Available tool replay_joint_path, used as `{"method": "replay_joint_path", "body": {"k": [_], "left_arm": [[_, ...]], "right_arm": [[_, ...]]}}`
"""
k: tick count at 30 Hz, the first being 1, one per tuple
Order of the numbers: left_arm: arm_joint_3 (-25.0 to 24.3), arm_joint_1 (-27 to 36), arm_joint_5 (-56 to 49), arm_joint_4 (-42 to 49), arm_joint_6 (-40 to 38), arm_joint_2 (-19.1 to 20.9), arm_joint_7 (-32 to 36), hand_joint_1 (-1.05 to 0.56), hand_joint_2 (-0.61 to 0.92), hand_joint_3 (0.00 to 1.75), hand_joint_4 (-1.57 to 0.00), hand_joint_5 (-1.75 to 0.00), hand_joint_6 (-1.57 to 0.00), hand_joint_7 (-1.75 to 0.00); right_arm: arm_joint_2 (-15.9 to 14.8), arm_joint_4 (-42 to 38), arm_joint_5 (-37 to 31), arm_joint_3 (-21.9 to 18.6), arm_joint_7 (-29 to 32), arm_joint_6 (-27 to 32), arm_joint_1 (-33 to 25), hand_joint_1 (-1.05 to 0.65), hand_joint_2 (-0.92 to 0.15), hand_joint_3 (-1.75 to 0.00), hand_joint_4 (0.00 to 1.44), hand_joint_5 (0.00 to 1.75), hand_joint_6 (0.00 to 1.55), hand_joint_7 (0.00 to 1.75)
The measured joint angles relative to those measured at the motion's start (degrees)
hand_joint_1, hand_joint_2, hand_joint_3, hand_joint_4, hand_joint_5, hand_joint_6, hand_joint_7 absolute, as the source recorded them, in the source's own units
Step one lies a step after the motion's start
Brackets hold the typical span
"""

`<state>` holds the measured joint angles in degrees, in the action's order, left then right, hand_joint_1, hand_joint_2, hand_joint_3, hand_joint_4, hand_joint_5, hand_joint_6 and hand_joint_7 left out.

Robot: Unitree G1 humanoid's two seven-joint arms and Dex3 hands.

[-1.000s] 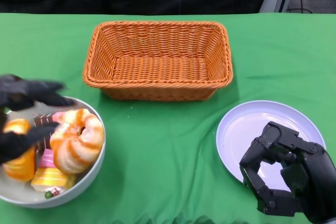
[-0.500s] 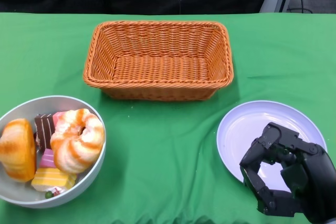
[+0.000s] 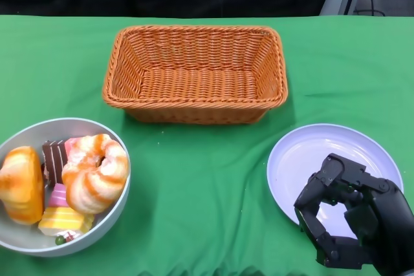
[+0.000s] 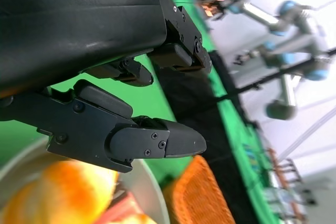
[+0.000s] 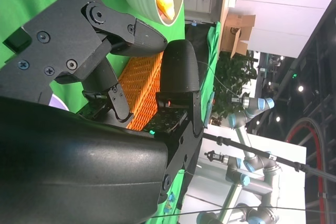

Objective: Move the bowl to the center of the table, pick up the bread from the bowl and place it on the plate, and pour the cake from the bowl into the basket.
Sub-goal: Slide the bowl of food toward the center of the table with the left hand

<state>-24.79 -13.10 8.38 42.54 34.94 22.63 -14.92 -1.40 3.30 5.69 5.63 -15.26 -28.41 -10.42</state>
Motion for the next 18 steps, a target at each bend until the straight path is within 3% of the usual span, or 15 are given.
{"method": "replay_joint_path", "body": {"k": [10, 18], "left_arm": [[2.7, -2.8, -3.0, 9.4, 1.2, 0.5, 5.9, -0.58, 0.92, 0.59, -0.44, -0.01, -0.39, 0.0], [4.7, -3.7, -2.5, 10.3, -7.1, 0.0, 7.4, -0.61, 0.92, 0.54, -0.35, 0.0, -0.29, 0.0]], "right_arm": [[0.0, 0.0, -0.1, 0.0, 0.1, 0.0, 0.0, -0.22, -0.45, -1.05, 0.81, 1.7, 0.74, 1.36], [0.0, -0.1, 0.3, 0.0, -0.4, 0.0, 0.0, -0.2, -0.46, -1.04, 0.8, 1.69, 0.73, 1.34]]}}
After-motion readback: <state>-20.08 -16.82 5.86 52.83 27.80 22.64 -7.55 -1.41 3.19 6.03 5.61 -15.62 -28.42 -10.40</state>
